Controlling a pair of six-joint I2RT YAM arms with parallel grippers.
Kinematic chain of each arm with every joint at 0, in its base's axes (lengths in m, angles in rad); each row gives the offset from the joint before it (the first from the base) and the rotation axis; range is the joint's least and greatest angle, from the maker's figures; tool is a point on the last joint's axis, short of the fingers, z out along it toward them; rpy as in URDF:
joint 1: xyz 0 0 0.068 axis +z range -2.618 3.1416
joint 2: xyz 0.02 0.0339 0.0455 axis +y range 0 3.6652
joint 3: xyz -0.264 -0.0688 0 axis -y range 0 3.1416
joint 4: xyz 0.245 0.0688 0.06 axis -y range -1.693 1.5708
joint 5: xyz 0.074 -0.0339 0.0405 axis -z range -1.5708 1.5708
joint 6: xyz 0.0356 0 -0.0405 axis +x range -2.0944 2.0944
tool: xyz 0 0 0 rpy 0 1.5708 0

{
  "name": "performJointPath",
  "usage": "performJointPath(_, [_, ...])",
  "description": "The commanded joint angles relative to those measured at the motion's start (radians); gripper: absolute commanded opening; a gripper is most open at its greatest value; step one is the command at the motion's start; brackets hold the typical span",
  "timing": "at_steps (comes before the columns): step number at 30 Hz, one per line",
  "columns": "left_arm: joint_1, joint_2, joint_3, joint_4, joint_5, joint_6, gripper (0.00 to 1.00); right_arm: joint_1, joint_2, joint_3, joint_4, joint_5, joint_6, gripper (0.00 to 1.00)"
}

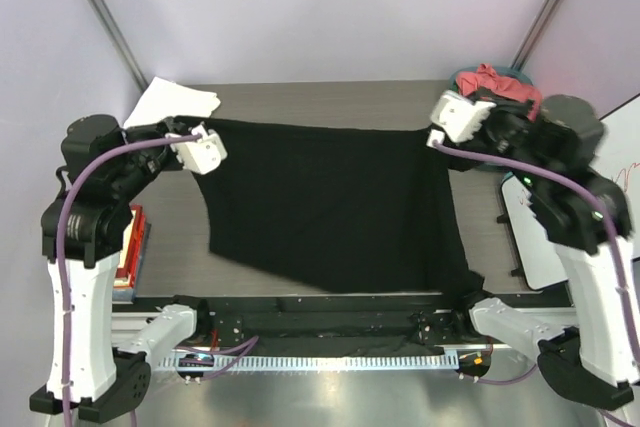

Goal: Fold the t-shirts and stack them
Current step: Flatten out the tshirt

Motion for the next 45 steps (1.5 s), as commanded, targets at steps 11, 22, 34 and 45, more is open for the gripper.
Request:
performJointPath(11, [0.141,0.557,0.065,0.652,-0.178,0.240,0.00,-0.226,0.473,-0.023,0.991,0.011,-0.073,0.01])
performJointPath(22, [0.204,0.704,0.431,1.093,-0.253,0.190,0.00,-0.259,0.563,0.282,1.099,0.006,-0.093,0.01])
performJointPath(34, [0.205,0.393,-0.122,1.081,-0.160,0.197,0.00,-0.257,0.350,0.070,0.934,-0.080,-0.088,0.01])
performJointPath(45, [0.209,-0.082,-0.649,0.386,0.188,0.573,0.00,-0.254,-0.113,-0.584,0.015,-0.327,-0.099,0.01])
